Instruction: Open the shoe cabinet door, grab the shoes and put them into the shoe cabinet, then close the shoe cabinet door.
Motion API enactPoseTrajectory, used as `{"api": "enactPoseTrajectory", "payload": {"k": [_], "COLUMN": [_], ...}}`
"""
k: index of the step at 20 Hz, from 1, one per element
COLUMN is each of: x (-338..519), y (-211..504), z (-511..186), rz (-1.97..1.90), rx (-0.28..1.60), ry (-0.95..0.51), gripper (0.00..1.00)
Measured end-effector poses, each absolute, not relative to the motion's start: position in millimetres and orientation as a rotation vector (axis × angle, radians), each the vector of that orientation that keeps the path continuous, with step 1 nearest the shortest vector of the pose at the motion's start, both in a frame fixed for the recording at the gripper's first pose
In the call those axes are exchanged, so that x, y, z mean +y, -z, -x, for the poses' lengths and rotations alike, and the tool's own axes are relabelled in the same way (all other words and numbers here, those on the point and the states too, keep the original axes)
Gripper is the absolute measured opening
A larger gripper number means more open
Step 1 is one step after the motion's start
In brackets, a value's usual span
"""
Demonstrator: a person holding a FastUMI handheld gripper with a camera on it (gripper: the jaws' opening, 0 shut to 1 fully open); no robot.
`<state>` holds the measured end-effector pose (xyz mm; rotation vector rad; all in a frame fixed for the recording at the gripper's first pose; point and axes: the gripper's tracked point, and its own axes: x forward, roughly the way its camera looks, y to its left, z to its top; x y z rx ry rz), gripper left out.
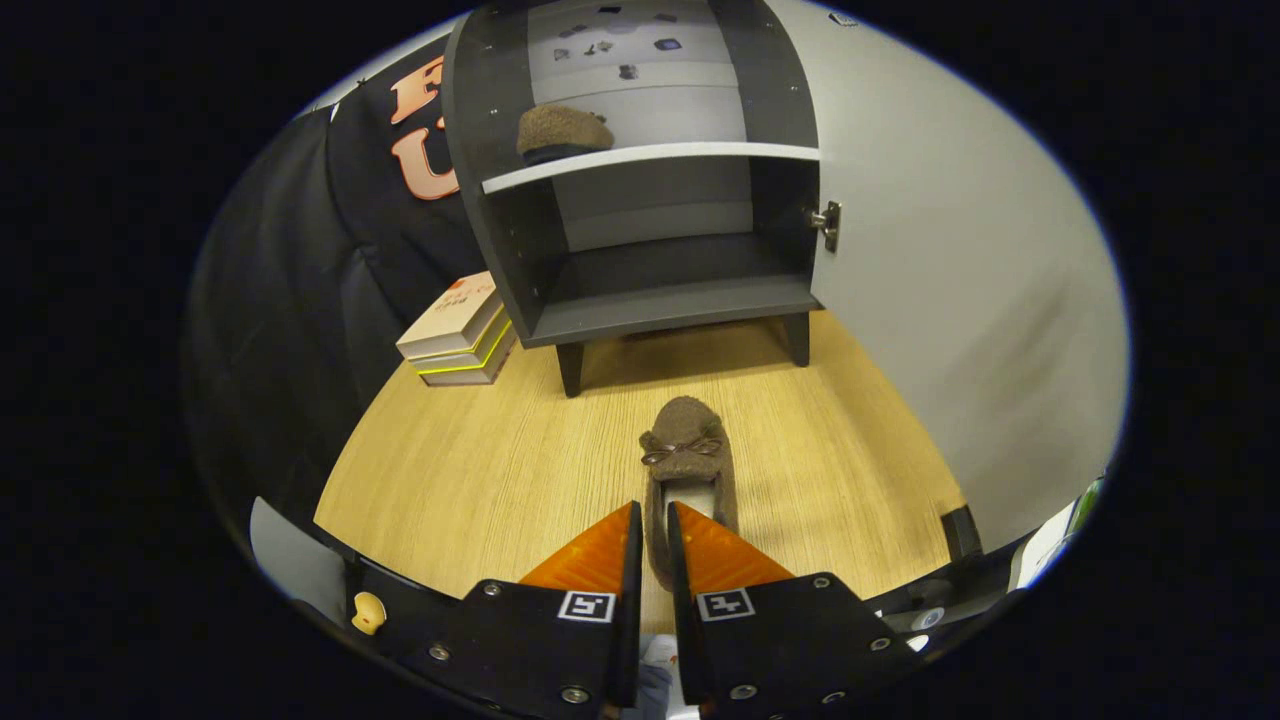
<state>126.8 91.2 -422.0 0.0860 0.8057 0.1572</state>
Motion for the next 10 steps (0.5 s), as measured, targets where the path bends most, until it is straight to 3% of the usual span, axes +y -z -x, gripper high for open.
{"api": "enactPoseTrajectory", "payload": {"k": [10], "x": [106], "y": [507], "z": [-156], "rz": [-0.039], "rx": [0.953], "ry": [-0.199], "gripper": [0.16]}}
